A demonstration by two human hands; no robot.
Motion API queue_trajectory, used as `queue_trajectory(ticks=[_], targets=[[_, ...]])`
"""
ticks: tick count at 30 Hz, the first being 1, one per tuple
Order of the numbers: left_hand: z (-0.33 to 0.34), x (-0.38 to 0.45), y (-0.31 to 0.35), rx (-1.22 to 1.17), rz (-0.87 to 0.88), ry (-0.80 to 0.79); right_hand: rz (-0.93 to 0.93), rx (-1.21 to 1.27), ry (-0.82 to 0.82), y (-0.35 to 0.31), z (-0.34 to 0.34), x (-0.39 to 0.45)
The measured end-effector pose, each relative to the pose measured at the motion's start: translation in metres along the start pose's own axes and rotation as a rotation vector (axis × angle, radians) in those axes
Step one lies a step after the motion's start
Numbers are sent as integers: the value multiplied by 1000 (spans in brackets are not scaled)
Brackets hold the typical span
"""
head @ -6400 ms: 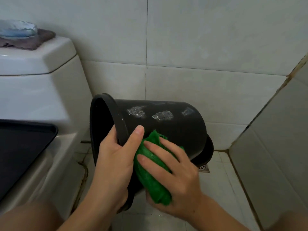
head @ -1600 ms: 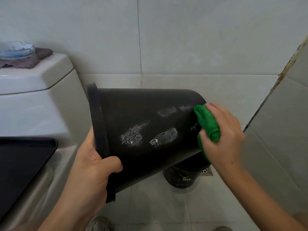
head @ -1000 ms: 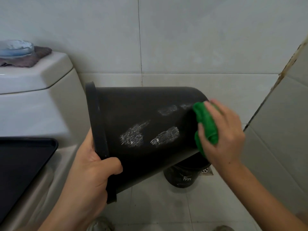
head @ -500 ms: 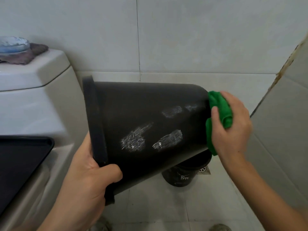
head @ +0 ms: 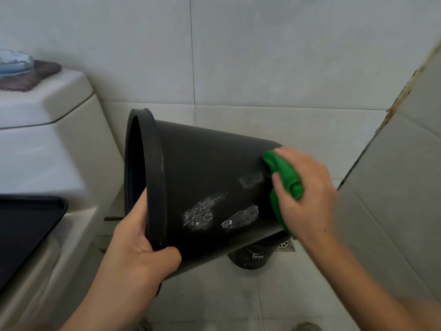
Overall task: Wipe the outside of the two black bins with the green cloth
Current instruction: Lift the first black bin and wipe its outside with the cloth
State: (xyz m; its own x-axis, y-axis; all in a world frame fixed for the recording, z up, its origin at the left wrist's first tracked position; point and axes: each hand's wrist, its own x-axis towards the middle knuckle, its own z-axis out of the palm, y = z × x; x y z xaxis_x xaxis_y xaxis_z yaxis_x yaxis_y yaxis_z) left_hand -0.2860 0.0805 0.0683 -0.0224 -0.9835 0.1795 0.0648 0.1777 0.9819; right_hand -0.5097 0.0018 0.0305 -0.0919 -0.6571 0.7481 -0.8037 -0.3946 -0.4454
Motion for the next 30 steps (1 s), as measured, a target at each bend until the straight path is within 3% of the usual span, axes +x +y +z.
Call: queue_trajectory(ticks=[3,8,13,17,23,27,30], targets=[[0,1,1,-2,-16,28,-175,38,-63,-1,-2,3],[4,0,1,29,21,42,38,21,13,9,-2,19],[5,0,0,10,8,73,-169,-57,-56,-4,0,8],[9,-3,2,54,-3,51,68,-50,-25,12,-6,29],[7,0,-1,-5,-17,68,-284,33,-106,-12,-7,4],[11,-1,1,28,3,13,-61,44,-102,0,-4,22],[10,0,1,19,-7,33,-45,-11,-106,-5,0,14]])
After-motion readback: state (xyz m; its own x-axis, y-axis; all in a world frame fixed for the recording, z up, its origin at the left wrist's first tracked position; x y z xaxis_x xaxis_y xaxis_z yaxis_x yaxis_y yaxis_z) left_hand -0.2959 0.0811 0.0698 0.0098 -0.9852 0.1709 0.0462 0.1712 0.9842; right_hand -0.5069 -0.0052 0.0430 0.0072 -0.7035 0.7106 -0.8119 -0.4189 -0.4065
